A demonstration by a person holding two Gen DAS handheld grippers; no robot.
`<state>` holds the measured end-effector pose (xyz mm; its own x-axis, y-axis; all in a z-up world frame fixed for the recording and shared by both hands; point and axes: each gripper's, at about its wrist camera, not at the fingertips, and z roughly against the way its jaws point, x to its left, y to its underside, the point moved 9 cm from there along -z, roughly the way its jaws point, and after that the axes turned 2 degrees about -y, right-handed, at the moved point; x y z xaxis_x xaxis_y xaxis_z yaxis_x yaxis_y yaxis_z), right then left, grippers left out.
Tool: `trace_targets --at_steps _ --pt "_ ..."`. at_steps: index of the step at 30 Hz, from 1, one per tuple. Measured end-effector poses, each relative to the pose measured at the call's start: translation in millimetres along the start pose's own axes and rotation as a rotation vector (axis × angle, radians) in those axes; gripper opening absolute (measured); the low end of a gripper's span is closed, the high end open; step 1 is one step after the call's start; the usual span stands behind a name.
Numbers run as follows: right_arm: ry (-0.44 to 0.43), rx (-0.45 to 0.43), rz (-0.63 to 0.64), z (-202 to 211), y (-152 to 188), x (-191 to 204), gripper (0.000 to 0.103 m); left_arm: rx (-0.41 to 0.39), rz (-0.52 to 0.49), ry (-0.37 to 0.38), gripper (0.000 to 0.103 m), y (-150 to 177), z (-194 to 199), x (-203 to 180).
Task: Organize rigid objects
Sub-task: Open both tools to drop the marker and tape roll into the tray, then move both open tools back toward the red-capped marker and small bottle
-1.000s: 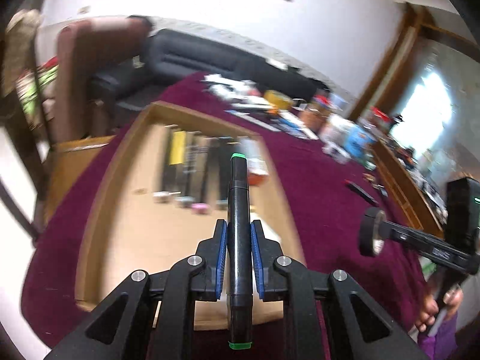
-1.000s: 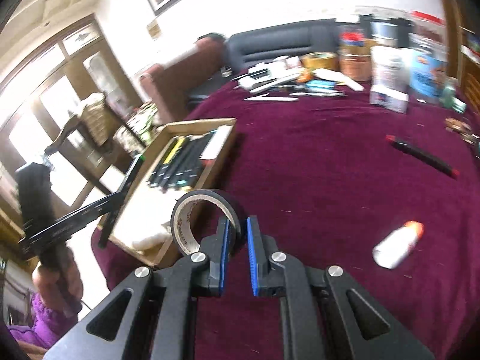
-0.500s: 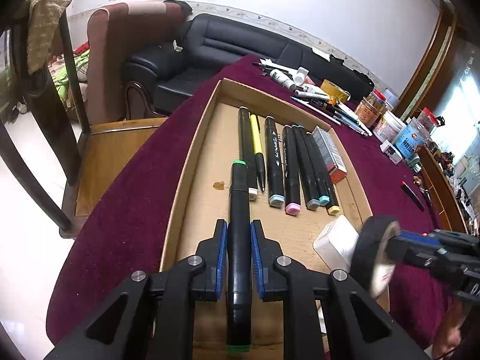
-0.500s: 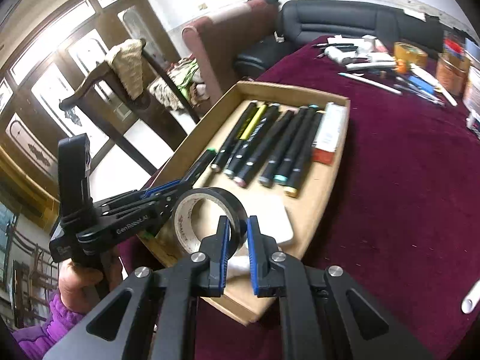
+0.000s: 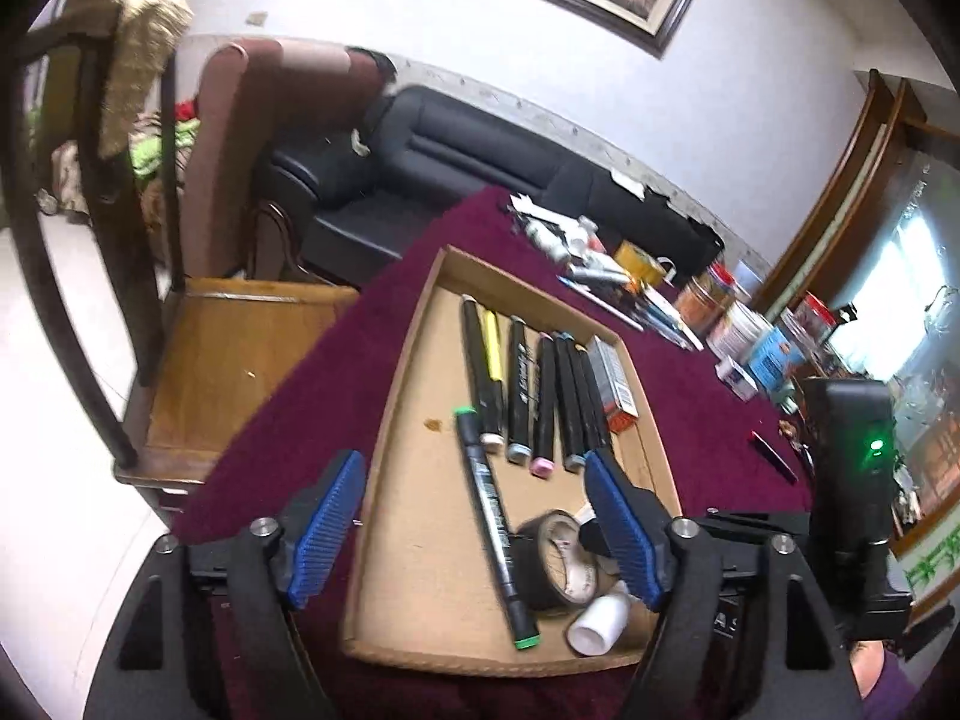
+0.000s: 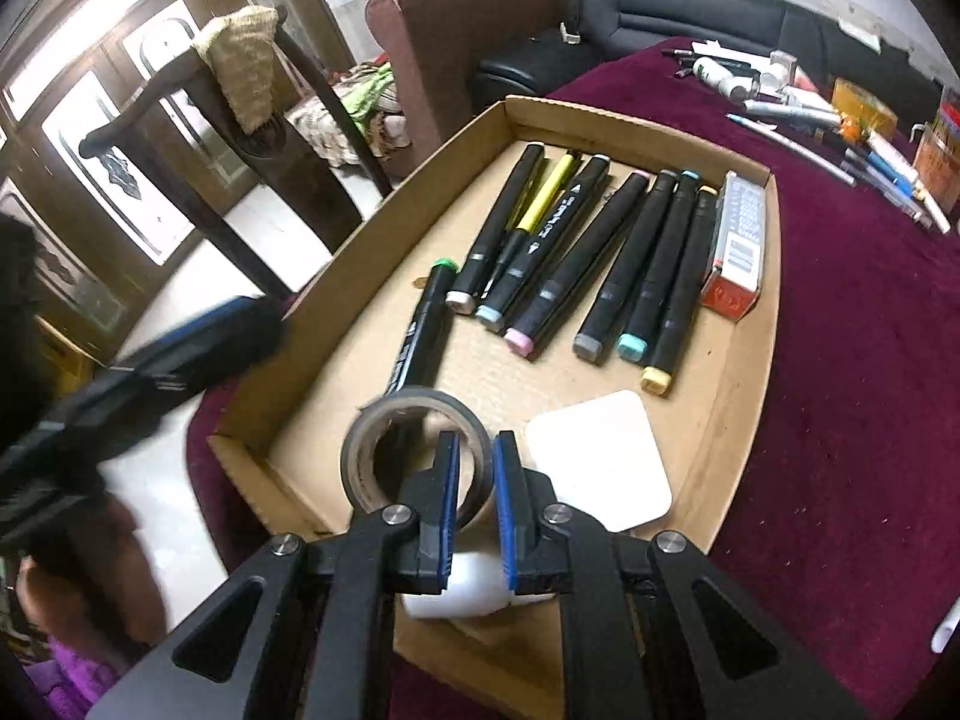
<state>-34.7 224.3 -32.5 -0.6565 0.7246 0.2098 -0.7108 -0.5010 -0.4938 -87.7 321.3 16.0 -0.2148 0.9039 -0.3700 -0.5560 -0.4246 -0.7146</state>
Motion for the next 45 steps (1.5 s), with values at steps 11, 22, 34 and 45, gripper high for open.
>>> trace_targets --at_steps 11,22,34,45 --pt "0.131 -0.054 0.08 4 -8 1 0.012 -0.06 -0.05 -0.162 0.085 0 7 15" --pt "0.245 -0.151 0.138 33 -8 -8 0.046 -0.101 -0.099 -0.218 0.098 1 18 4" --pt "0.356 -0.232 0.018 79 6 -78 0.054 -0.102 -0.221 -0.21 0.098 9 20 -52" --pt "0.446 -0.224 -0.115 118 34 -183 0.058 -0.059 -0.326 -0.055 0.098 24 14 -134"
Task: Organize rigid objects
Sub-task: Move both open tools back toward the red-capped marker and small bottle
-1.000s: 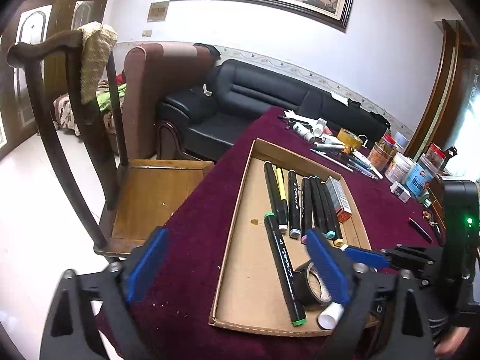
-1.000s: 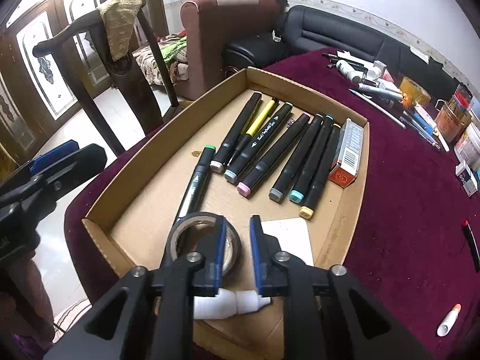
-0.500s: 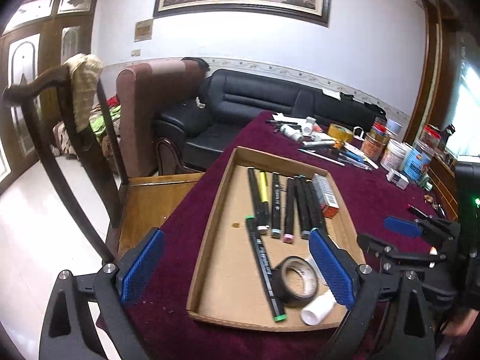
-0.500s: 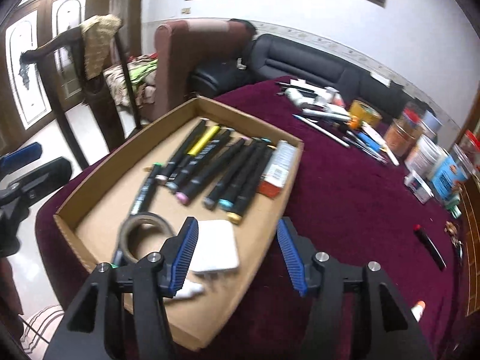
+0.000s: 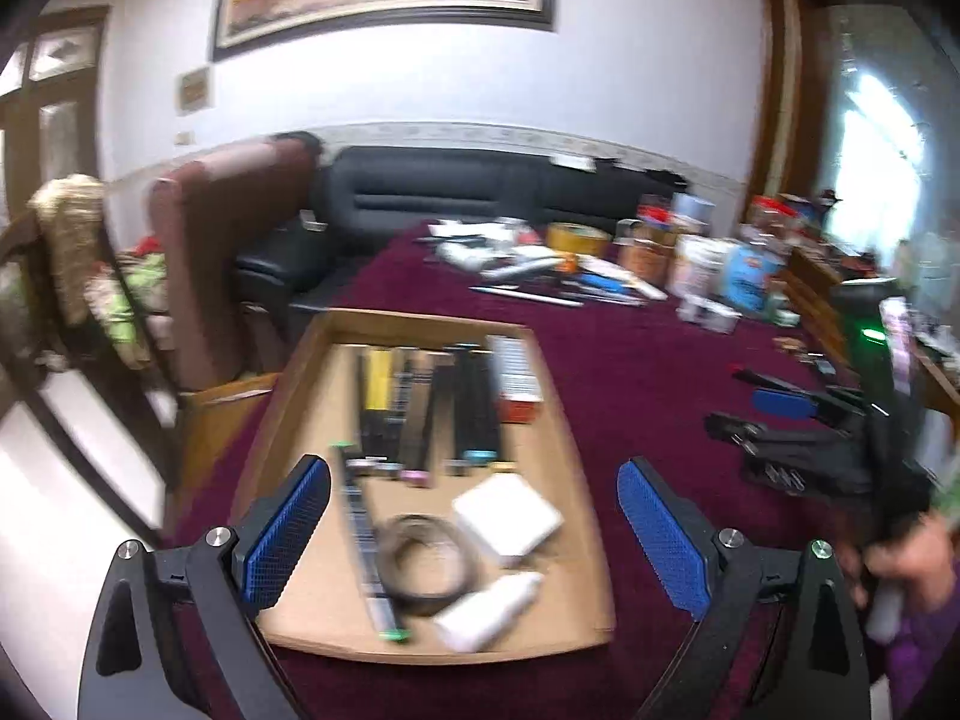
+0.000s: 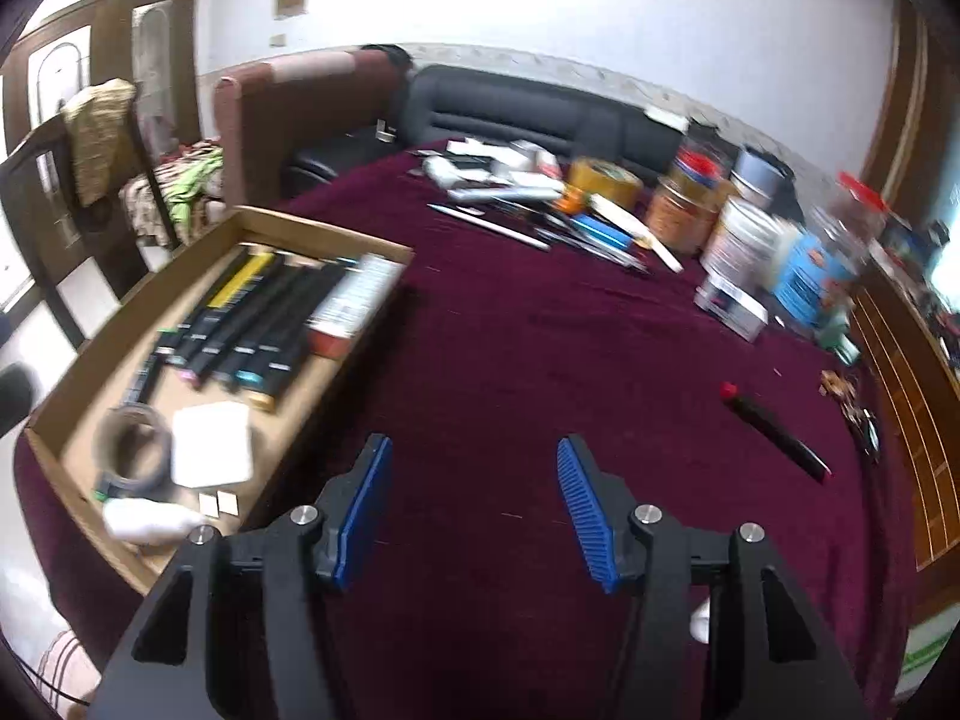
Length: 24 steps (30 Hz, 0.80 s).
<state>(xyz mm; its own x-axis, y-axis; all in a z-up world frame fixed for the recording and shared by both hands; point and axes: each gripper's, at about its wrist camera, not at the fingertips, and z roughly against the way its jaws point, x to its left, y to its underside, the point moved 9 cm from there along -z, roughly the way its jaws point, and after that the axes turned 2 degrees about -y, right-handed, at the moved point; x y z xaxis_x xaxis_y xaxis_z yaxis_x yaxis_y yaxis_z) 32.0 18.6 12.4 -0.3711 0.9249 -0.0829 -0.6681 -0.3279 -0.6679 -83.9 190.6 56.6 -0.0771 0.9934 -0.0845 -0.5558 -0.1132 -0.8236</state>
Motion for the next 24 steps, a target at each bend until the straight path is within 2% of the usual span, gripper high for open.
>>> trace_targets --at_steps 1,3,5,9,12,16,24 --pt "0.012 0.01 -0.025 -3 2 -16 0.058 0.011 -0.002 0.055 0.098 0 -1 -13" --pt "0.059 0.049 -0.108 -13 10 -74 0.058 0.039 -0.018 0.136 0.098 2 -3 -35" --pt "0.088 0.081 -0.189 -20 20 -125 0.058 0.066 -0.042 0.189 0.098 6 -7 -54" --pt "0.124 0.114 -0.357 -23 42 -219 0.058 0.117 -0.086 0.252 0.098 16 -18 -89" --pt "0.168 0.116 -0.362 -26 45 -258 0.058 0.167 -0.118 0.251 0.098 26 -32 -107" --pt "0.177 0.125 -0.312 -45 37 -274 0.058 0.248 -0.144 0.224 0.098 40 -45 -118" --pt "0.08 0.148 -0.183 -98 0 -253 0.058 0.287 -0.15 0.186 0.098 49 -47 -109"
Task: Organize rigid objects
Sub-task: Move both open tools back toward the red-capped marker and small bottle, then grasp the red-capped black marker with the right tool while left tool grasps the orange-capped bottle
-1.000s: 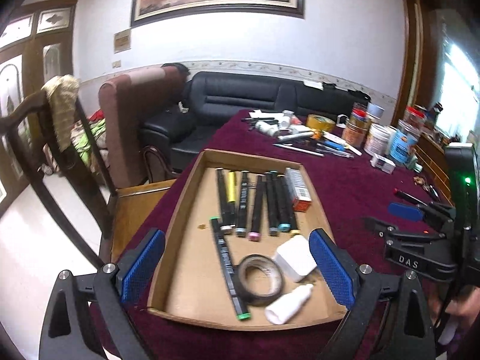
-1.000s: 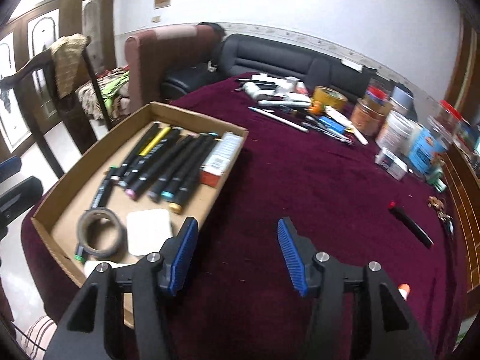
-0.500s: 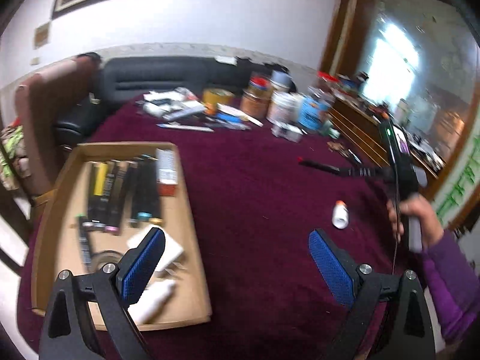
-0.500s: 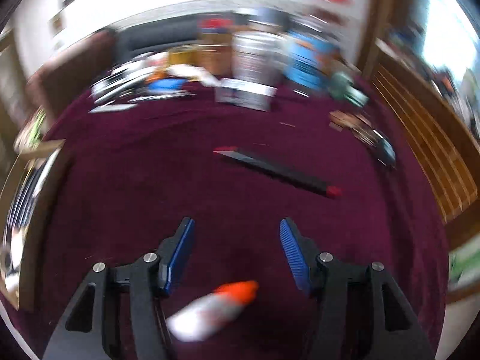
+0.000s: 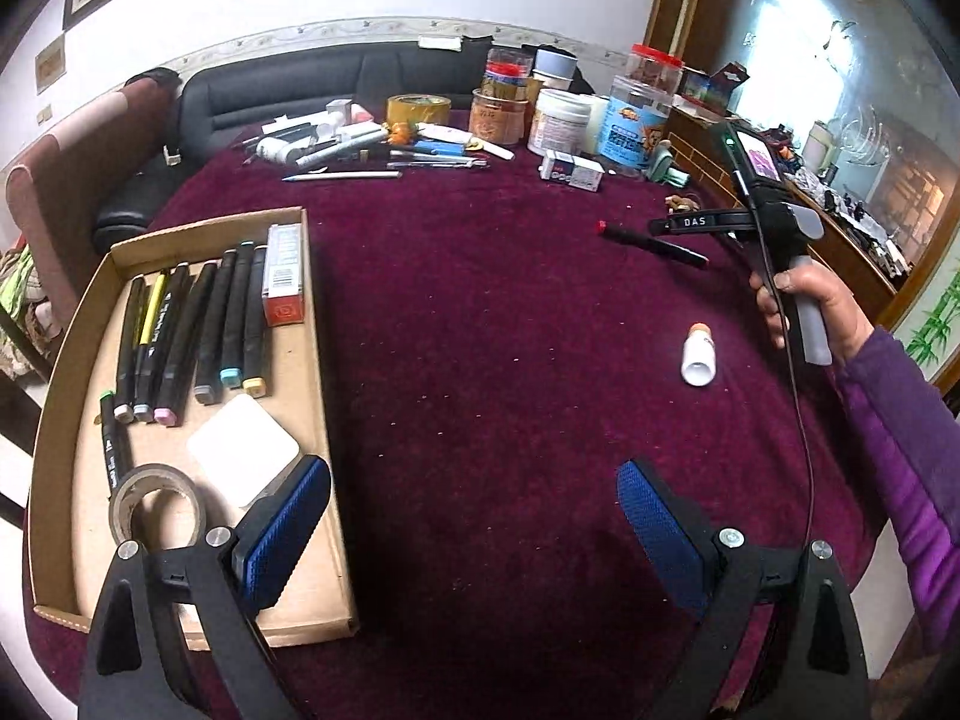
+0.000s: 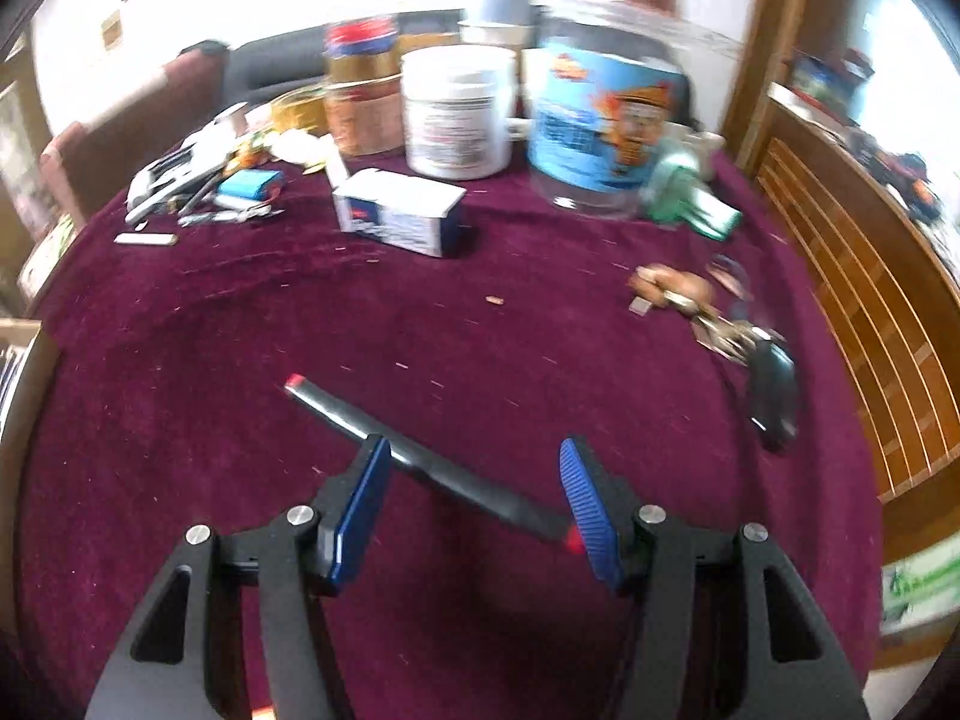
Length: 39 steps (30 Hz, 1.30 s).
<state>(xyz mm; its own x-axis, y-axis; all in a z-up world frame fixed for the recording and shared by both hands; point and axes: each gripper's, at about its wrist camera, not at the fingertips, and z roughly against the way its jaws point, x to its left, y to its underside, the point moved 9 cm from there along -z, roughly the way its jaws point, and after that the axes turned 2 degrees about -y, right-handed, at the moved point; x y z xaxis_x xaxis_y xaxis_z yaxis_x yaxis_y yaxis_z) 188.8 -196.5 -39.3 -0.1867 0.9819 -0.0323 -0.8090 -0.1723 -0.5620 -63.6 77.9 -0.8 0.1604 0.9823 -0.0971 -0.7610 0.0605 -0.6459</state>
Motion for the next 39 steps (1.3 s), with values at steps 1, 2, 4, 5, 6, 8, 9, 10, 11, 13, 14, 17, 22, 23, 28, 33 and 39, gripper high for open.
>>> trace_targets --at_steps 1,2,4,5,6,8,9,10,11,13,14,17,22,23,28,33,39 --pt "-0.006 0.008 0.019 -5 -2 4 0.058 0.002 0.005 -0.003 0.098 0 0 2" --pt "-0.011 0.023 0.038 -10 -3 9 0.058 0.003 0.009 -0.004 0.098 0 -1 3" --pt "-0.021 0.067 0.07 -22 -2 16 0.058 0.009 0.017 0.0 0.098 -1 -4 4" --pt "-0.011 0.079 0.082 -26 -1 17 0.058 0.012 0.02 0.003 0.098 0 -5 4" --pt "0.007 0.088 0.091 -30 0 18 0.058 0.015 0.02 0.005 0.098 0 -7 3" --pt "-0.025 0.092 0.048 -30 0 18 0.051 0.02 0.015 0.008 0.098 1 -9 1" --pt "-0.066 0.099 0.011 -29 2 18 0.036 0.022 0.012 0.011 0.098 1 -10 0" --pt "-0.069 0.099 -0.008 -28 3 17 0.029 0.023 0.008 0.014 0.098 1 -11 -2" --pt "-0.058 0.104 -0.021 -26 6 15 0.018 0.024 0.001 0.016 0.098 1 -11 -4" --pt "-0.075 0.116 -0.071 -20 14 10 0.014 0.022 -0.014 0.019 0.098 0 -11 -7" --pt "-0.086 0.12 -0.105 -15 21 7 0.014 0.021 -0.021 0.024 0.098 -1 -11 -9" --pt "-0.113 0.117 -0.195 2 46 1 0.014 0.026 -0.043 0.058 0.098 -6 -12 -20" --pt "-0.17 0.053 -0.314 44 107 -5 0.014 -0.006 -0.109 0.165 0.098 -28 -17 -66" --pt "-0.183 0.029 -0.33 49 115 -6 0.014 -0.015 -0.132 0.171 0.098 -32 -20 -77" --pt "-0.274 -0.049 -0.415 55 124 -14 0.014 -0.006 -0.313 0.172 0.098 -42 -59 -146" --pt "-0.325 -0.062 -0.433 55 123 -16 0.014 0.111 -0.356 0.241 0.091 -39 -112 -194" --pt "-0.358 -0.065 -0.453 55 124 -18 0.014 0.159 -0.396 0.254 0.044 -31 -140 -217"
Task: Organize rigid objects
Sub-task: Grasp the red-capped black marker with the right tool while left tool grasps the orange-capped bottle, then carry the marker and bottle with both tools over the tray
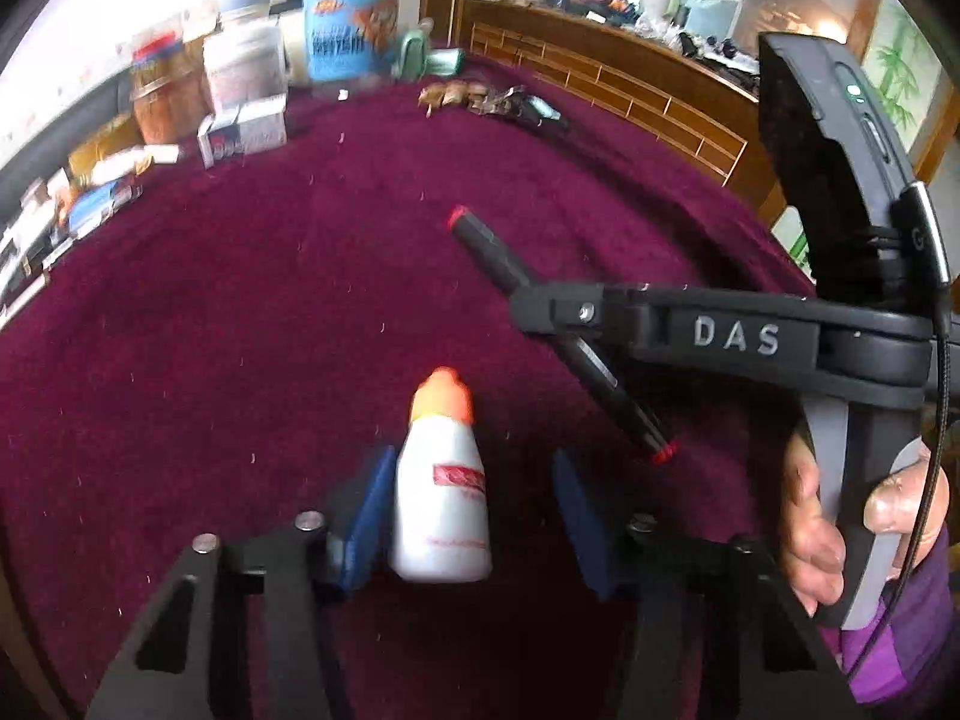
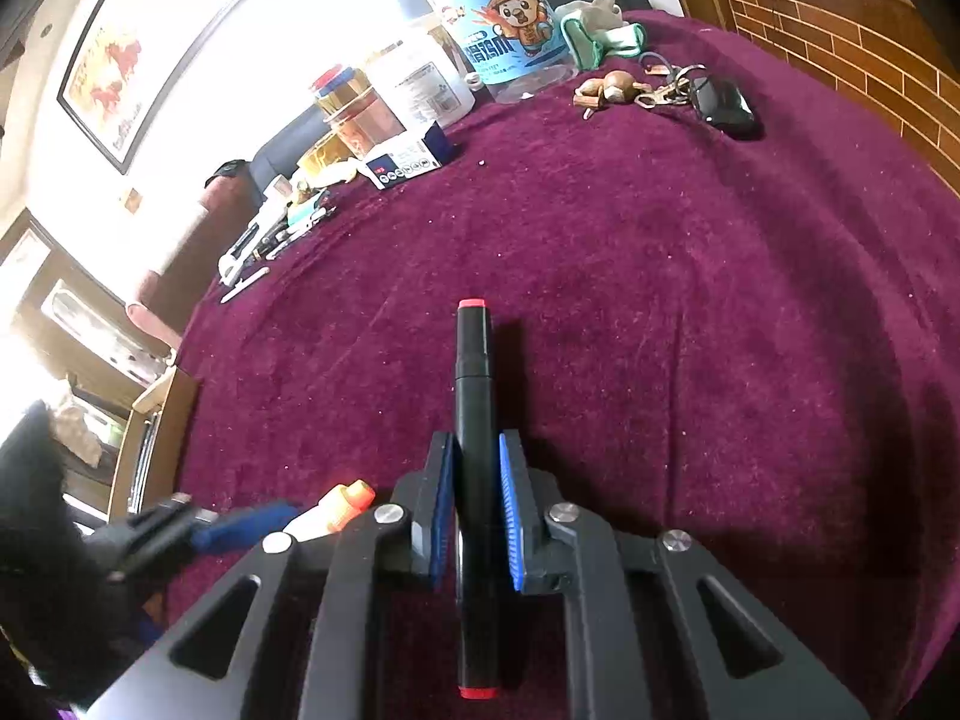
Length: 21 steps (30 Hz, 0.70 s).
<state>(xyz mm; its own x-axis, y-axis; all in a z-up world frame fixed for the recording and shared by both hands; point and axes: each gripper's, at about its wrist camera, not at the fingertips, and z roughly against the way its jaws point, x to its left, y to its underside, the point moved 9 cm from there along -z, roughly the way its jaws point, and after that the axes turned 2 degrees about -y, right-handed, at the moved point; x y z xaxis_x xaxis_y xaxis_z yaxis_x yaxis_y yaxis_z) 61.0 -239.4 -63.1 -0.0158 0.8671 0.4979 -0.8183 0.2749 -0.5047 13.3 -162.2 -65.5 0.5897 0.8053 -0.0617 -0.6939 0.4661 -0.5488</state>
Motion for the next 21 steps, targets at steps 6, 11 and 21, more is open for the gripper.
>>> trace_targets --at_steps 6,11,21 --pt "0.008 -0.005 0.014 0 0 1 0.014 -0.022 0.043 0.0 0.028 7 11 8" --pt "0.01 -0.01 0.013 0 -1 1 0.014 -0.108 0.07 -0.039 0.028 16 48 23" --pt "0.056 -0.068 0.046 15 -4 20 0.014 -0.279 0.135 -0.187 0.028 50 141 76"
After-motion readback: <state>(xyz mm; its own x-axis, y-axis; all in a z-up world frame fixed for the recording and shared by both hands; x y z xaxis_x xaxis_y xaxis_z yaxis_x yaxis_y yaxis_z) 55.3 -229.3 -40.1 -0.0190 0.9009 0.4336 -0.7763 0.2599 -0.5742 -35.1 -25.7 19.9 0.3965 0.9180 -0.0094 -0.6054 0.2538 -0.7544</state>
